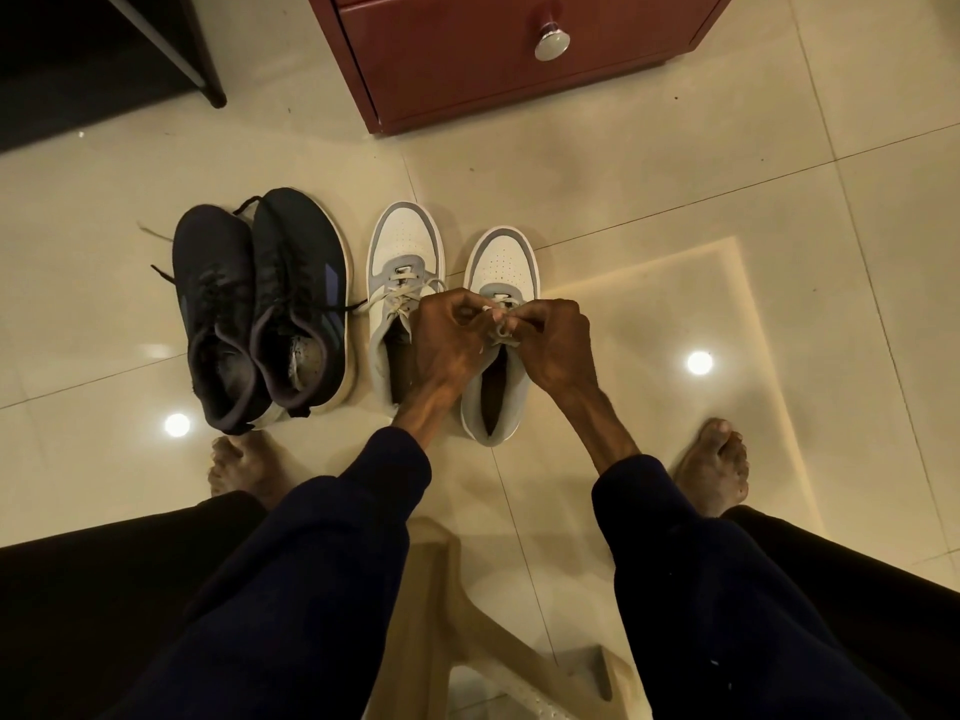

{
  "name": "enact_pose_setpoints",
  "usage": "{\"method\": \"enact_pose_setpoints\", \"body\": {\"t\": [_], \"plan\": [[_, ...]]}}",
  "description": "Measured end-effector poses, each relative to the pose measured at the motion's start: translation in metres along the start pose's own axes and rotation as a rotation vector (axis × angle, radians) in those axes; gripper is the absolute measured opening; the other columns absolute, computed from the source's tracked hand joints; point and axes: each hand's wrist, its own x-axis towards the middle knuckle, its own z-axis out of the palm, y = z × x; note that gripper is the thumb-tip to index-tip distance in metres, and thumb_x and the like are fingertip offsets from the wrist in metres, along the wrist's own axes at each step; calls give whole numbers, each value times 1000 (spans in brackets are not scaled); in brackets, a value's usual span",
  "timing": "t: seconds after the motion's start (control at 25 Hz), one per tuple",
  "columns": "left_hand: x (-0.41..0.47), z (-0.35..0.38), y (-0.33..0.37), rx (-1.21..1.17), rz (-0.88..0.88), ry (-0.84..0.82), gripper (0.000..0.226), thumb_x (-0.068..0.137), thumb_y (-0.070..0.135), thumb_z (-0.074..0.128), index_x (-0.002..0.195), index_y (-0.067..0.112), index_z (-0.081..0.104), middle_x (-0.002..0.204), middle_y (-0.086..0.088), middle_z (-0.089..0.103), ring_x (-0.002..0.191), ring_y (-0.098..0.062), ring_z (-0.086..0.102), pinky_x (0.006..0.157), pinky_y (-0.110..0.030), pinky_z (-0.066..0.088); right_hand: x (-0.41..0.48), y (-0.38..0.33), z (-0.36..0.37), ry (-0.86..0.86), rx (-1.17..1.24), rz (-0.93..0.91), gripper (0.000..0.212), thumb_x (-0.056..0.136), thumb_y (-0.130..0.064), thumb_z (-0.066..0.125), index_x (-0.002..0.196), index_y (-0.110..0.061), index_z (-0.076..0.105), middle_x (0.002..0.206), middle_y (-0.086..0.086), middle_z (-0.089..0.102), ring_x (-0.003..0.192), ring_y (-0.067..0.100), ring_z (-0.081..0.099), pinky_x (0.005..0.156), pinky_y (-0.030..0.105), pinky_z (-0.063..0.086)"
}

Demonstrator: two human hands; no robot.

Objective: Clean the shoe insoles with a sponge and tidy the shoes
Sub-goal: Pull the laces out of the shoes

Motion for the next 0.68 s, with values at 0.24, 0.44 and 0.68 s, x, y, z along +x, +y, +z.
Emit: {"method": "enact_pose_setpoints", "body": {"t": [0.24, 0.44, 0.68], "plan": [[8, 2, 11, -60, -257, 35, 4, 88, 11, 79, 89, 9, 77, 76, -3, 75, 60, -6, 69, 56, -18, 53, 1, -2, -4, -24, 269, 119, 21, 82, -10, 84, 101, -10, 75, 91, 1, 78, 82, 11, 76, 79, 29, 62], [10, 1, 6, -91, -384, 76, 11, 84, 20, 83, 83, 10, 80, 70, 0, 75, 62, -12, 68, 61, -23, 52, -7, -1, 2, 32, 133, 19, 16, 81, -11, 84, 96, -10, 80, 87, -6, 75, 79, 0, 70, 80, 12, 55], [17, -9, -7, -110, -428, 134, 18, 74, 29, 89, 67, 17, 77, 68, -3, 74, 65, -22, 70, 71, -35, 61, -20, 8, -4, 193, 159, 71, 5, 84, -19, 82, 87, -16, 80, 80, -10, 74, 80, 1, 69, 77, 16, 55]]}}
